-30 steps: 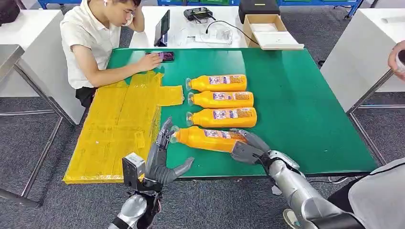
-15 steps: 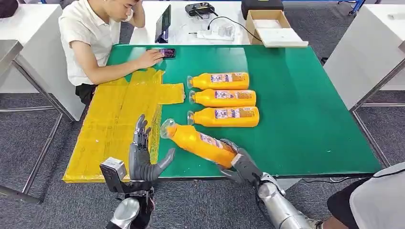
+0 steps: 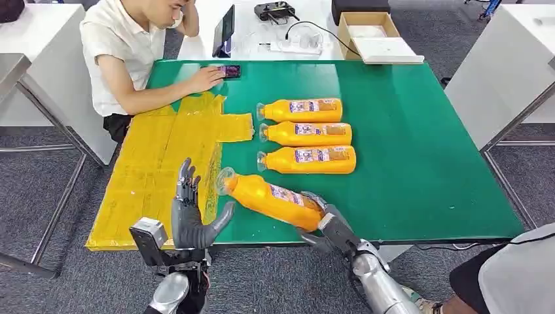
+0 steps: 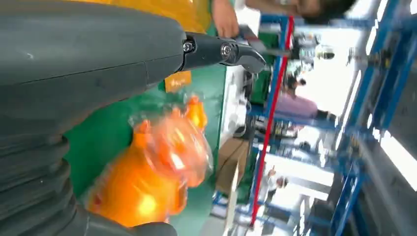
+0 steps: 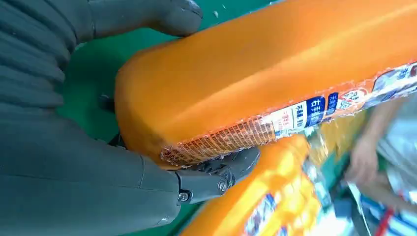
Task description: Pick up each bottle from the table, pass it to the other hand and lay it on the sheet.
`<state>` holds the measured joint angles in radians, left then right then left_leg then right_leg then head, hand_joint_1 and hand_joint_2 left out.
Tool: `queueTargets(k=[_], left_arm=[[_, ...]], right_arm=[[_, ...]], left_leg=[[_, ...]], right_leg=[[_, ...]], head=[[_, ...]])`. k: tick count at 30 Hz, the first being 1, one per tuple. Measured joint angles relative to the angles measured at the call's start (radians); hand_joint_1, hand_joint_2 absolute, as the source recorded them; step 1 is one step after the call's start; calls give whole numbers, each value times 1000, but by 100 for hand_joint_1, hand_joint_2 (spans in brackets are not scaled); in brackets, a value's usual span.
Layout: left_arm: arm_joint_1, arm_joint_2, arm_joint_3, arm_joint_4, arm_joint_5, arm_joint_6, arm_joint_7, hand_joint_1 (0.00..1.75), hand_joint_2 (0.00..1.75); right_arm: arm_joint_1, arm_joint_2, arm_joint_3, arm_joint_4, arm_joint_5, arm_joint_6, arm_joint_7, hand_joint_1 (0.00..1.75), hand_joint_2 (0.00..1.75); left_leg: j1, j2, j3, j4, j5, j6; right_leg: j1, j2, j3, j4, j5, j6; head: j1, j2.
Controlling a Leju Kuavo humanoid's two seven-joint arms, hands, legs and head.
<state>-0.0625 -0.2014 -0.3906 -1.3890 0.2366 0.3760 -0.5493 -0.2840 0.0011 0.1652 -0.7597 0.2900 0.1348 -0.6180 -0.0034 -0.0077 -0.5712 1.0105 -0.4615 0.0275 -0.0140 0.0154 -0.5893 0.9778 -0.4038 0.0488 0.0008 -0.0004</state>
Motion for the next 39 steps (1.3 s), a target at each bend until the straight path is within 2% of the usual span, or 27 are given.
queueTargets(k=[7, 11, 14, 20, 30, 39], left_arm=[[64, -3, 18, -82, 83, 10, -8, 0, 175], [76, -2, 11, -98, 133, -88, 50, 0, 175], [73, 0, -11, -91, 167, -182, 105, 0, 175], [43, 6, -59, -35, 238, -289, 131, 0, 175], [21, 14, -91, -4, 256, -370, 148, 0, 175], [4, 14, -103, 27, 266, -413, 135, 0, 175]], right_arm=[[131, 13, -3, -194, -49, -143, 23, 175, 175], [172, 21, -2, -234, -56, -159, 16, 175, 175], [194, 37, 1, -268, -67, -157, -33, 175, 175], [239, 86, 76, -421, -85, -185, -40, 175, 175], [239, 93, 161, -445, -81, -203, -42, 175, 175], [177, 100, 225, -378, -60, -171, -5, 175, 175]], left_leg=[[0, -1, -5, 0, 0, 0], [0, -1, -6, 0, 0, 0], [0, -1, -6, 0, 0, 0], [0, -1, -5, 0, 0, 0], [-1, -1, -6, 0, 0, 0], [0, -1, -6, 0, 0, 0]], right_leg=[[0, -1, -4, 0, 0, 0], [0, -1, -5, 0, 0, 0], [0, -2, -5, 0, 0, 0], [0, -1, -5, 0, 0, 0], [-1, -1, -5, 0, 0, 0], [0, -1, -5, 0, 0, 0]], head=[[0, 0], [0, 0], [0, 0], [0, 0], [0, 0], [0, 0]])
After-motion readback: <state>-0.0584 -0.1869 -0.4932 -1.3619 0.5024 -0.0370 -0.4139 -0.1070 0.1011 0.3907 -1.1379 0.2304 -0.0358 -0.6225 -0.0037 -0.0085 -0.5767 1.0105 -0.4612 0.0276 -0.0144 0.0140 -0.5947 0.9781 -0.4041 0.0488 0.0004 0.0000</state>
